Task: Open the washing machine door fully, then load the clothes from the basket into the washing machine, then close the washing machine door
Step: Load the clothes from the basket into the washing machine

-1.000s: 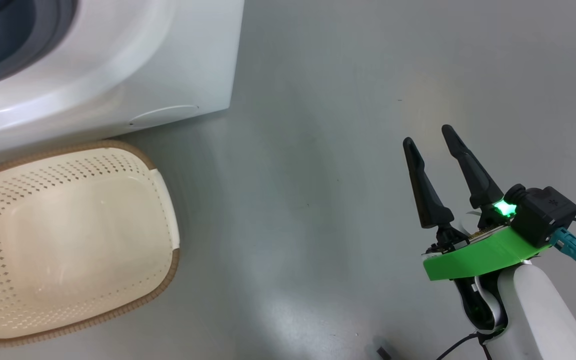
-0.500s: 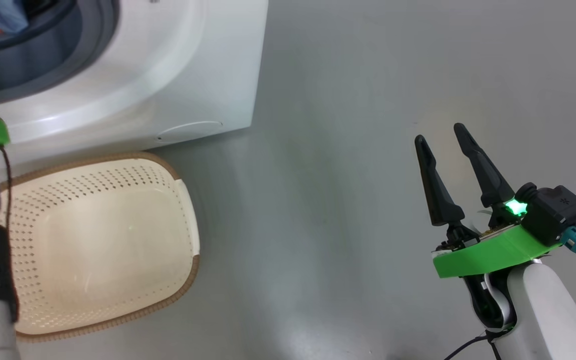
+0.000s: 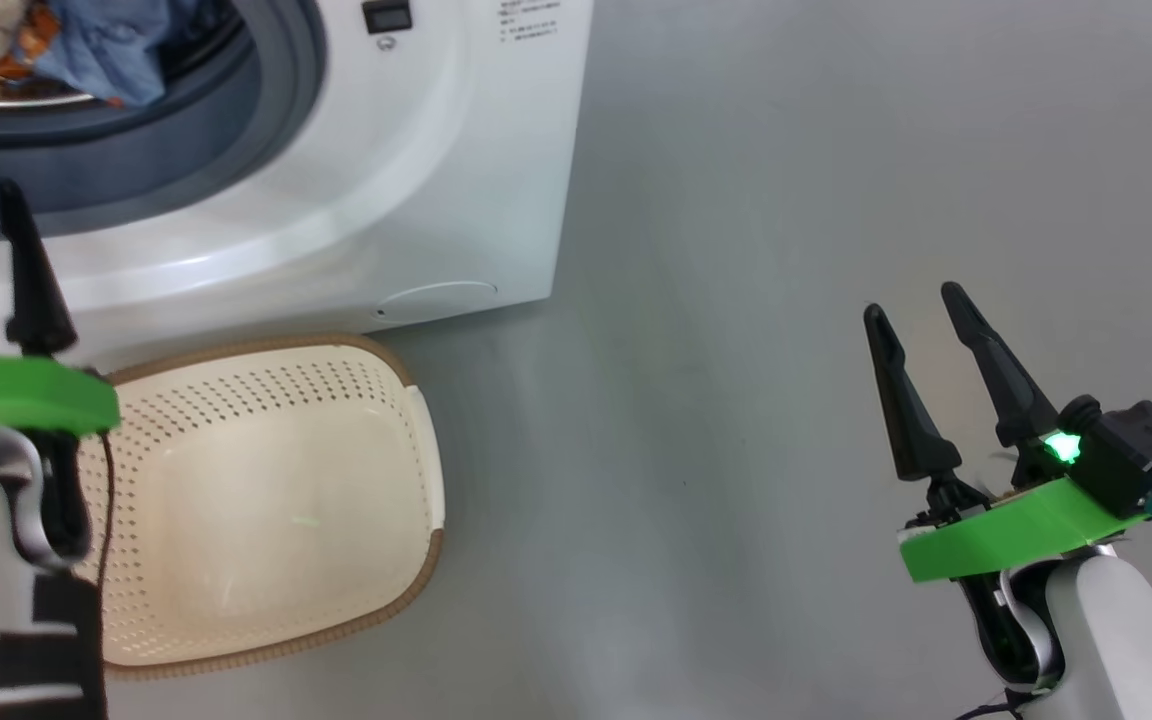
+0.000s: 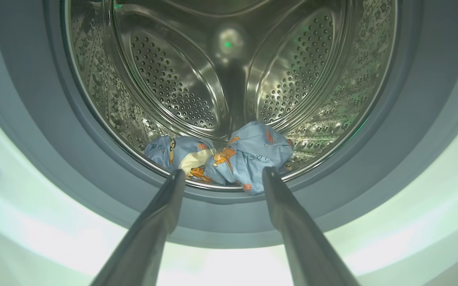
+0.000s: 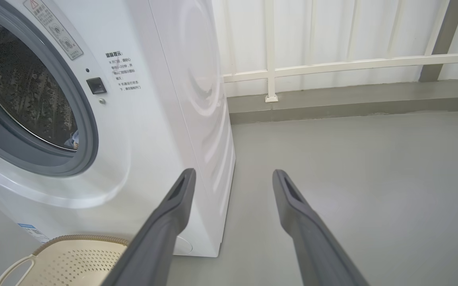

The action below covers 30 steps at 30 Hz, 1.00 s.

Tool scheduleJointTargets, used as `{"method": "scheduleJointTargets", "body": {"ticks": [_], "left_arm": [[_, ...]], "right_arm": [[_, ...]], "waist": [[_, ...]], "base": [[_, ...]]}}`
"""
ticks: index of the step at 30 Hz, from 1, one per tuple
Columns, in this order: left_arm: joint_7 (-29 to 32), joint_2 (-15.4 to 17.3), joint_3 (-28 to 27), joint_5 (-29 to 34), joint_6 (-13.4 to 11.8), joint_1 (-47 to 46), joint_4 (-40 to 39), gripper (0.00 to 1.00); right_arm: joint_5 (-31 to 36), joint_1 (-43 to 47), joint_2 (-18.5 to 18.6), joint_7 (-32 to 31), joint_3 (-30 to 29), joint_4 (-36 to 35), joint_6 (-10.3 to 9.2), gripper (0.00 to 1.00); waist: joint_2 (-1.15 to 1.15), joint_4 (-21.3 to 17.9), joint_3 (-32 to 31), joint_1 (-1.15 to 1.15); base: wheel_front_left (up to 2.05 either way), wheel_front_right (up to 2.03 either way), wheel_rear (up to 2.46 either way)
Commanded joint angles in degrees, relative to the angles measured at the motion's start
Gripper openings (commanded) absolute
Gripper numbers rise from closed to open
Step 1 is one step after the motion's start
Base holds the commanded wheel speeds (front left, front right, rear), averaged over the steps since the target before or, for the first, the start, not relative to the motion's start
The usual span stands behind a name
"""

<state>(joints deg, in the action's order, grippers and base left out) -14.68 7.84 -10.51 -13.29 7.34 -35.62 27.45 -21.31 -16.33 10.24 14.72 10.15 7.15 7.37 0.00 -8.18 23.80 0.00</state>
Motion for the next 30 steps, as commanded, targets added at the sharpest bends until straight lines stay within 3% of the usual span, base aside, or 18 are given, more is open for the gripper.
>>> {"method": "scheduleJointTargets", "body": {"ticks": [1, 8, 30], "left_arm": [[-0.3, 1.8, -1.3, 0.7, 0.1, 2.0, -2.1, 1.0], [-0.3, -0.3, -0.8, 0.6, 0.1, 8.9, -5.7, 1.0], [-0.3, -1.8, 0.9, 1.4, 0.1, 24.4, -13.0, 1.0]], "right_arm": [[0.4, 1.7, 0.6, 0.3, 0.9, -1.2, 0.12, 1.0], [0.3, 4.0, 1.4, 0.3, 0.5, -0.9, 0.12, 1.0], [-0.3, 9.0, 2.8, 0.3, 1.2, 0.2, 0.12, 1.0]], "waist": [[0.0, 1.1, -1.5, 0.0], [0.0, 2.9, -4.4, 0.0], [0.0, 4.1, -12.0, 0.0]], "base": [[0.0, 0.0, 0.0], [0.0, 0.0, 0.0], [0.0, 0.0, 0.0]]}}
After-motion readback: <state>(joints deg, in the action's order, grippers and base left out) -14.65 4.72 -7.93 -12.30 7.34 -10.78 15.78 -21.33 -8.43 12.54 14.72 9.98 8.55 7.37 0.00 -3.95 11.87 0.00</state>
